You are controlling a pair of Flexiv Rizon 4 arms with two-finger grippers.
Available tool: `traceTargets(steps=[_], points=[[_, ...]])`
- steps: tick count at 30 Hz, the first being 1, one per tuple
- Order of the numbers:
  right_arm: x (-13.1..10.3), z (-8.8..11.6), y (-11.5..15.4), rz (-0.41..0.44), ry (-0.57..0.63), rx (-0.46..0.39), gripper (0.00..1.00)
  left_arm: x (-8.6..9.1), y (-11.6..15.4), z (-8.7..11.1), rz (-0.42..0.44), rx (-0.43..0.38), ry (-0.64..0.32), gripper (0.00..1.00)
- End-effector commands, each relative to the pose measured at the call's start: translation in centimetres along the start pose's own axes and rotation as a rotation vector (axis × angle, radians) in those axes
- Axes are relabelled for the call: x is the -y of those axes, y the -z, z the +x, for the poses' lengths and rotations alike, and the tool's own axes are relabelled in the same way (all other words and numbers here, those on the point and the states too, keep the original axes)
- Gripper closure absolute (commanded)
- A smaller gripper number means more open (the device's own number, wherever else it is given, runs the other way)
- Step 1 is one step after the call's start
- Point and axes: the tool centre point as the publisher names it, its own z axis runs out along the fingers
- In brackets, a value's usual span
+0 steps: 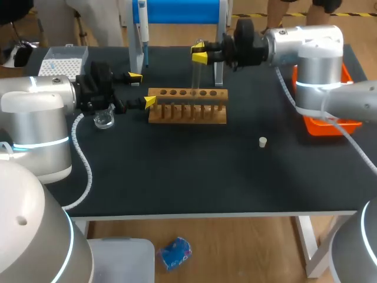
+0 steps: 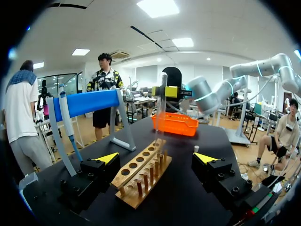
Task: Invert the test tube, pick up the pipette, mount the tip to pipette, aspirate from beaker and dispense into the tube, eject the tip, return the pipette, and cap with the stopper.
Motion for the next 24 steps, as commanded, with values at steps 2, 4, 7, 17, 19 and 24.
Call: traceTargets(steps=[2, 4, 7, 17, 19, 24], points=[[-1.0, 0.7, 0.4, 0.018, 0.003, 0.005, 1.00, -0.1, -0.1, 0.1, 0.003, 0.006, -0.001, 0.00], [-1.4, 0.8, 0.5, 0.018, 0.004, 0.005, 1.00, -0.1, -0.1, 0.1, 0.003, 0.006, -0.001, 0.00], [-2.0, 1.1, 0.7, 0.014, 0.009, 0.004, 1.00, -0.1, -0.1, 0.1, 0.003, 0.006, -0.001, 0.00], [-3.0, 1.4, 0.9, 0.010, 0.017, 0.000, 1.00, -0.1, -0.1, 0.1, 0.003, 0.006, -0.001, 0.00], [-3.0, 1.4, 0.9, 0.010, 0.017, 0.000, 1.00, -0.1, -0.1, 0.1, 0.003, 0.006, -0.001, 0.00], [-3.0, 1.4, 0.9, 0.010, 0.017, 0.000, 1.00, -0.1, -0.1, 0.1, 0.003, 0.006, -0.001, 0.00]])
